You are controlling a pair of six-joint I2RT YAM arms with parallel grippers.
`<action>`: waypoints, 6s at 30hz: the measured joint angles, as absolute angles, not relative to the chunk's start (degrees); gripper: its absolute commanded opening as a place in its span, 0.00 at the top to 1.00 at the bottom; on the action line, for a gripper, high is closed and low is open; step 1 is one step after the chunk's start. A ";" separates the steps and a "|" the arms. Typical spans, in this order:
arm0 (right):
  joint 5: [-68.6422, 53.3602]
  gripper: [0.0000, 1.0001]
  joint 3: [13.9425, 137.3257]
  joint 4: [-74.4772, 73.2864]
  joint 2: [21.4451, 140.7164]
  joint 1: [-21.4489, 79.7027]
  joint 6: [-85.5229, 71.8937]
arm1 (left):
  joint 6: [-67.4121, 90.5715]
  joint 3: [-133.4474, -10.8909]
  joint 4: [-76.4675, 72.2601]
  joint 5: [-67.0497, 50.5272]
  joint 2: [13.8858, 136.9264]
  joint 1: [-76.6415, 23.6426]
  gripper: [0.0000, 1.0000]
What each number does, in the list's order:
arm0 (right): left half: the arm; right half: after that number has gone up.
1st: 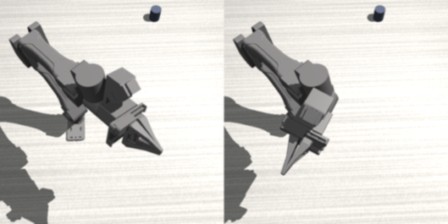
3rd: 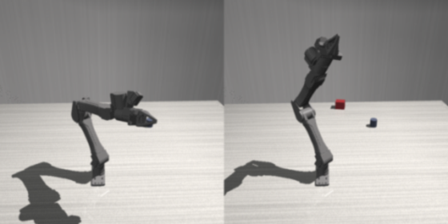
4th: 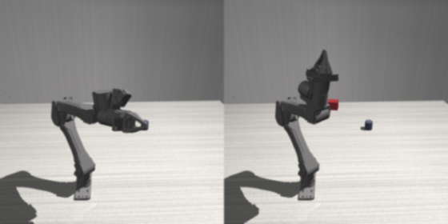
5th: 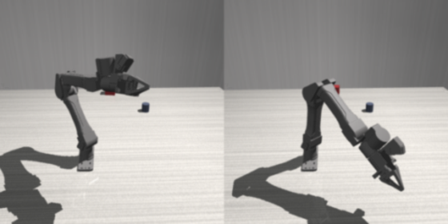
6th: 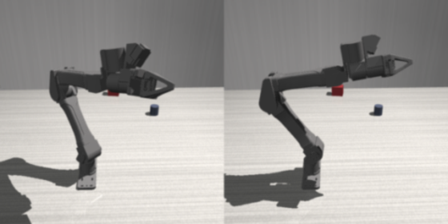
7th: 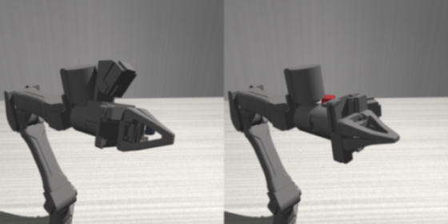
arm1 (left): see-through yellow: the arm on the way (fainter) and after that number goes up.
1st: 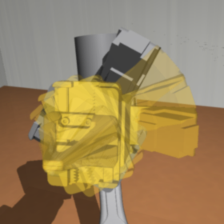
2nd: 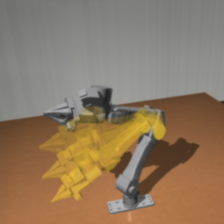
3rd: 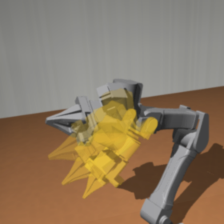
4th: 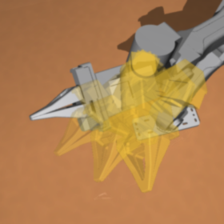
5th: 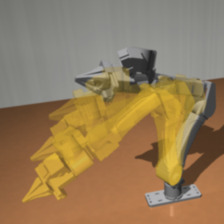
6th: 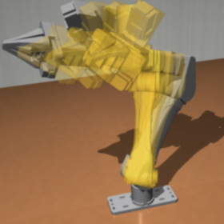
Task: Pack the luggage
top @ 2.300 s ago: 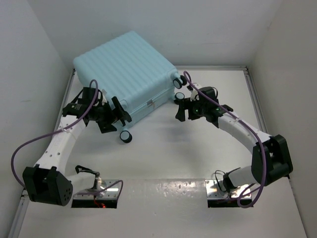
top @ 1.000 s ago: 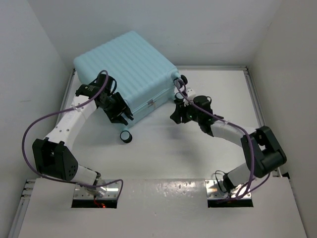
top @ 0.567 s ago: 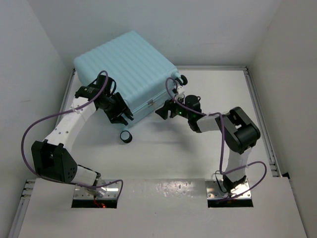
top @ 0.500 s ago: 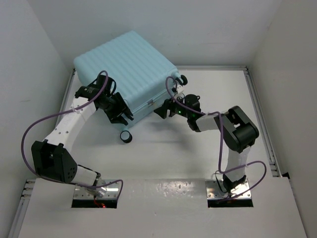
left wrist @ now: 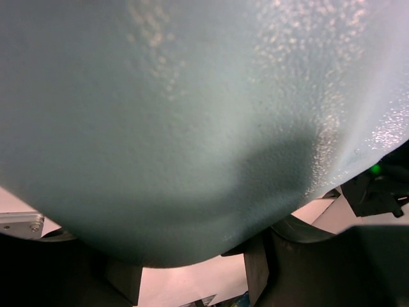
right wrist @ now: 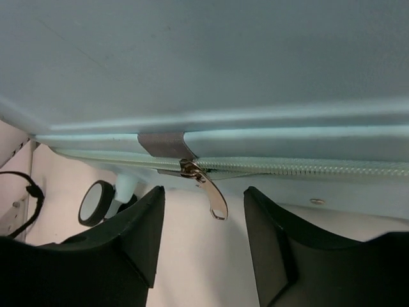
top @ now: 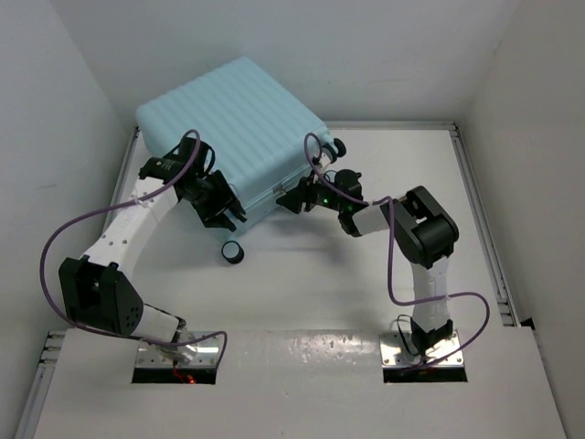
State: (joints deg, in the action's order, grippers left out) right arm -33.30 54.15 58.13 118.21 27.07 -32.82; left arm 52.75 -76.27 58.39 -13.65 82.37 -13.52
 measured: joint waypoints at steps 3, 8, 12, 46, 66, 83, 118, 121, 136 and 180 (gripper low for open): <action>-34.02 0.50 54.54 58.22 119.26 26.94 -33.67 | 52.64 -76.34 58.46 -13.61 82.46 -13.52 1.00; -35.22 0.52 55.09 58.52 119.94 26.76 -34.89 | 52.62 -76.66 58.87 -13.58 82.48 -13.52 1.00; -36.03 0.58 57.10 58.87 121.03 26.76 -35.92 | 52.60 -76.77 59.05 -13.52 82.52 -13.52 1.00; -9.19 1.00 50.70 51.00 111.48 25.21 -21.69 | 39.42 -76.60 60.93 -24.25 82.32 1.91 1.00; -17.26 1.00 59.18 48.05 116.86 18.48 -22.55 | 23.94 -89.95 74.72 -22.81 94.06 12.29 1.00; -23.83 1.00 99.68 38.98 142.54 17.78 -23.66 | 14.70 -97.10 79.53 -17.65 99.55 14.41 1.00; -41.30 0.18 71.24 17.26 111.70 9.39 -25.47 | 5.08 -86.02 59.07 -8.73 84.31 8.47 0.03; -41.58 0.15 70.26 13.56 111.70 9.78 -25.69 | 5.19 -85.19 56.38 -7.90 81.67 7.97 0.01; -36.29 0.10 95.79 -13.54 106.91 12.23 -19.38 | 6.52 -81.91 37.17 5.08 69.12 6.42 0.01; -33.52 0.21 59.70 -36.93 70.46 20.91 13.67 | 15.51 -87.83 33.74 -15.42 98.04 26.48 0.04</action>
State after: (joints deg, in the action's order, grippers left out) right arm -33.52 59.70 -36.93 70.46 20.91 13.67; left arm 15.51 -87.83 33.74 -15.42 98.04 26.48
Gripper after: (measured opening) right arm 0.657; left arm 0.968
